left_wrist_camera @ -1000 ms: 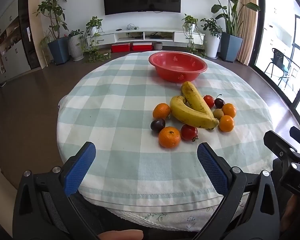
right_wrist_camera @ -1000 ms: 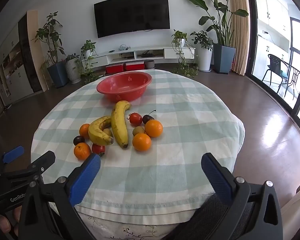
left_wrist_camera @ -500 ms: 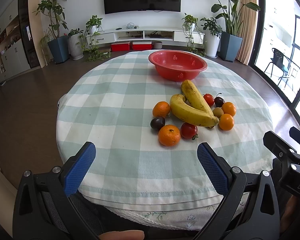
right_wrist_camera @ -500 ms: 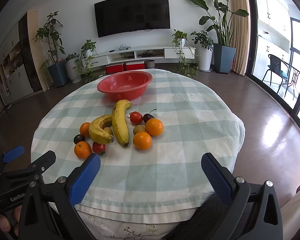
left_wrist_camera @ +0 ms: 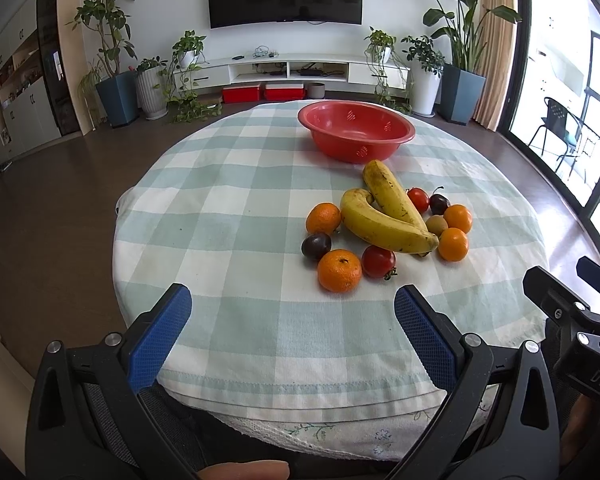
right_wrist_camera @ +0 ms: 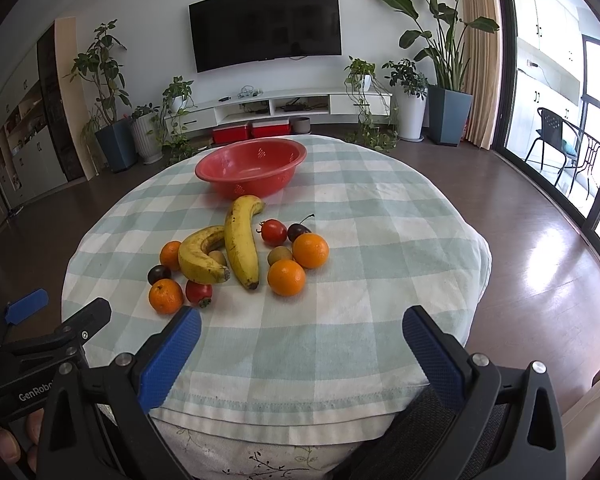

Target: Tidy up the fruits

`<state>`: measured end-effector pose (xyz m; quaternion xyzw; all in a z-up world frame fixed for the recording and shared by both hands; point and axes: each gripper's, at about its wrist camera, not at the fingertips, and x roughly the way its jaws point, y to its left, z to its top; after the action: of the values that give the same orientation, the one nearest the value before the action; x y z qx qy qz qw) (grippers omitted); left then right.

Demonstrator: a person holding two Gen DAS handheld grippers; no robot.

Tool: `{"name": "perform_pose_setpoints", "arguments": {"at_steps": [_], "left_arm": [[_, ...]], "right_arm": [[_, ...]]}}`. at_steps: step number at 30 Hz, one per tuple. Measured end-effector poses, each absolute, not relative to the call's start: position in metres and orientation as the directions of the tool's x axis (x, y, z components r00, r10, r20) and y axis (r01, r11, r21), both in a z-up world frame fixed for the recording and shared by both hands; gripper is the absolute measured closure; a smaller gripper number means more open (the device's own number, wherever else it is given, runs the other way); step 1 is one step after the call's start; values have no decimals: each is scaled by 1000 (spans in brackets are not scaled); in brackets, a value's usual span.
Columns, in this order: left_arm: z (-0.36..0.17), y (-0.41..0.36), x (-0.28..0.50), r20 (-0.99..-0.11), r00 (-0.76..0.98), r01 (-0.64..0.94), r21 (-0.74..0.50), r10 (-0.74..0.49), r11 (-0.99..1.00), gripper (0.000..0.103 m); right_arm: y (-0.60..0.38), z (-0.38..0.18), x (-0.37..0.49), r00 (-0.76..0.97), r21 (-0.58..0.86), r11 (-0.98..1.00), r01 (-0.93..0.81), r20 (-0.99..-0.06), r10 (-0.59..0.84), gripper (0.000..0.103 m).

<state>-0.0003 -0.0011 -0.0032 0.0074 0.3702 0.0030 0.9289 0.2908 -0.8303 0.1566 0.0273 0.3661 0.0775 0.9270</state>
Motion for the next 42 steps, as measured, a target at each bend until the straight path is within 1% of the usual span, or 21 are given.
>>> {"name": "perform_pose_setpoints", "arguments": {"at_steps": [6,8,32,42], "left_arm": [[-3,-1,0,-689,725,-1,15,11,1000,0],[-4,-1,-1,-688,725,0,14,10,1000,0],[-5,-1,-1,-690,724,-2,14,11,1000,0],[-16,-1,-6,-692,722,-1,15,11,1000,0]], "right_arm": [[-830,156,291,719,106,987,-123,-676,162,0],[-826,149,290,717,104,987,-124,-678,161,0],[-826,150,290,713,101,987,-125,-682,160,0],[-829,147,294,711,102,987,-124,-685,160,0]]}}
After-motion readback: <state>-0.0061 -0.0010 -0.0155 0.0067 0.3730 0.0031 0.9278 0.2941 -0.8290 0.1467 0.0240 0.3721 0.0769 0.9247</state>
